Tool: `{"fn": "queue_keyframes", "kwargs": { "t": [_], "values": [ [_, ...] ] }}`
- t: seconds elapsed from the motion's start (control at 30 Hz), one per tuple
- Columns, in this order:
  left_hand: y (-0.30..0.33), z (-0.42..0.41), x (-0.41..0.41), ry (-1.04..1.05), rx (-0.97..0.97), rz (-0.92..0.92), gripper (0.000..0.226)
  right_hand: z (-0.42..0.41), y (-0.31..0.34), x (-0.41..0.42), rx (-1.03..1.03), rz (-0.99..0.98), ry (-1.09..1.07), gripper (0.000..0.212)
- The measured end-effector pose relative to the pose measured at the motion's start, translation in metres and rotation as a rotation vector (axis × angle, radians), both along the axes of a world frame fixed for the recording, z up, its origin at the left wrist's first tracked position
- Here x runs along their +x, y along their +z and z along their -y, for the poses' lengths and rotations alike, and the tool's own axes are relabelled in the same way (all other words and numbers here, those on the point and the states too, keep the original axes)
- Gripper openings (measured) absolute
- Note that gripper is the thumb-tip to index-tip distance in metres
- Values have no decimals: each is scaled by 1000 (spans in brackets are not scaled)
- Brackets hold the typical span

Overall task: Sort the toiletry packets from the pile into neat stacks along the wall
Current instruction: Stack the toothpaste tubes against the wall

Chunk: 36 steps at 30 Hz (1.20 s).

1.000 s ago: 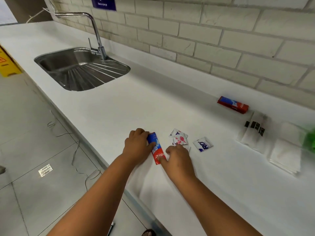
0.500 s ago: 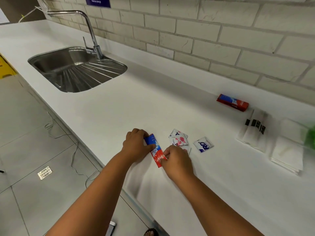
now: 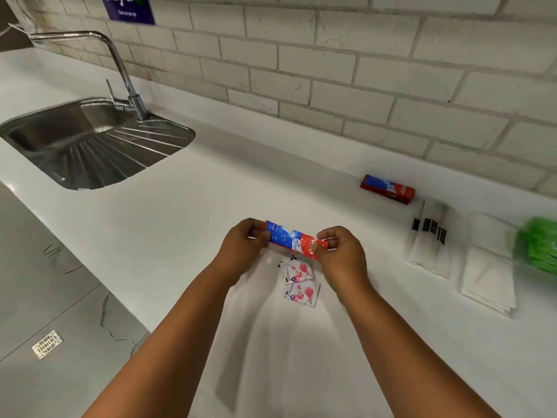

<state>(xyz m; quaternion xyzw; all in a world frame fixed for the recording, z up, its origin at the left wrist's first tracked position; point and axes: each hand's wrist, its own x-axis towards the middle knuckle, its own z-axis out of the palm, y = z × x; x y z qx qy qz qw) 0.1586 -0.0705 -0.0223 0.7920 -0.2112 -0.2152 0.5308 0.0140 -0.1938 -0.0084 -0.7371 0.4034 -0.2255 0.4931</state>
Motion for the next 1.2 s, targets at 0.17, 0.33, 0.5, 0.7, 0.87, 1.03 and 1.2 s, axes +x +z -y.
{"fn": "queue_keyframes", "kwargs": {
  "t": [0.17,0.33,0.5,0.7,0.87,1.03,1.2],
  "values": [
    [12,57,0,-78,-63,-61,10,49,10,-9,81,109,-164,17],
    [12,120,0,-145,-94,-111,5,96,12,-18,39,140,-259,26],
    [15,189,-1,-201,-82,-134,18,149,12,-28,-122,42,-249,20],
    [10,260,5,-176,-48,-64,20,209,8,-17,-332,-276,-138,33],
    [-4,302,18,-169,8,73,19,248,-3,-4,-502,-398,-133,27],
    [-14,328,25,-166,65,154,23,271,-12,6,-674,-582,-145,30],
    [-23,338,30,-173,82,209,22,279,-22,13,-769,-724,-149,32]
  ]
}}
